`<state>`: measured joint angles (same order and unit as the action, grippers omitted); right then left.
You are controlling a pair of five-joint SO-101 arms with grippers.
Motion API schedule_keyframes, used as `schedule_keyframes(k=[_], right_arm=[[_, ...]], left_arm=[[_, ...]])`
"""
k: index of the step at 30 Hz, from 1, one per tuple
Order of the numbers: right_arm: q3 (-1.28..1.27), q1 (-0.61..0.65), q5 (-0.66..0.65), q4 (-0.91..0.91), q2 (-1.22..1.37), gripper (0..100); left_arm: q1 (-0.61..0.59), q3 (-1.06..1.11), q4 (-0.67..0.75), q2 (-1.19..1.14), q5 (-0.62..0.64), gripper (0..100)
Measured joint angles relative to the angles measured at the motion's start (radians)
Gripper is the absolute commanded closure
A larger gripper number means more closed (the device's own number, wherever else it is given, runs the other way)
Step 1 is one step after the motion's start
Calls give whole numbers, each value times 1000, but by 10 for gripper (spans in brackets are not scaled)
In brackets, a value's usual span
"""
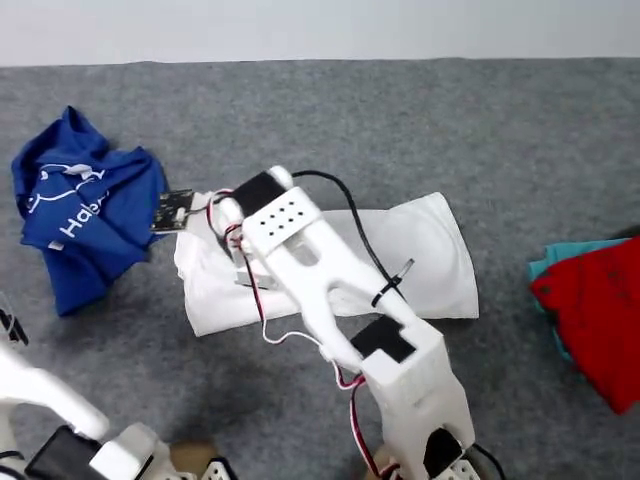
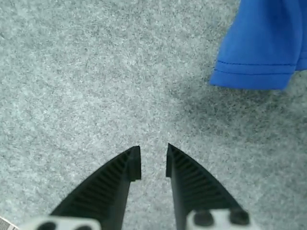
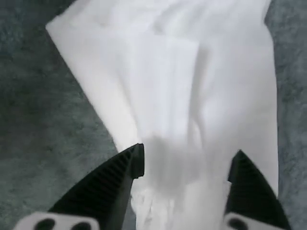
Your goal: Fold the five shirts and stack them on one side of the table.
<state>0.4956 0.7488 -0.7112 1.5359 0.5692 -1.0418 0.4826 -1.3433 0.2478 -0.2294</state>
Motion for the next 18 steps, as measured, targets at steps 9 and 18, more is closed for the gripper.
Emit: schedule_keyframes(k=[9,18], right_arm=[[8,-61,2,-124,166,876],[241,-54,0,20,163,736]], left_arm=[[0,0,0,0,0,904],[35,0,-5,0,0,904]])
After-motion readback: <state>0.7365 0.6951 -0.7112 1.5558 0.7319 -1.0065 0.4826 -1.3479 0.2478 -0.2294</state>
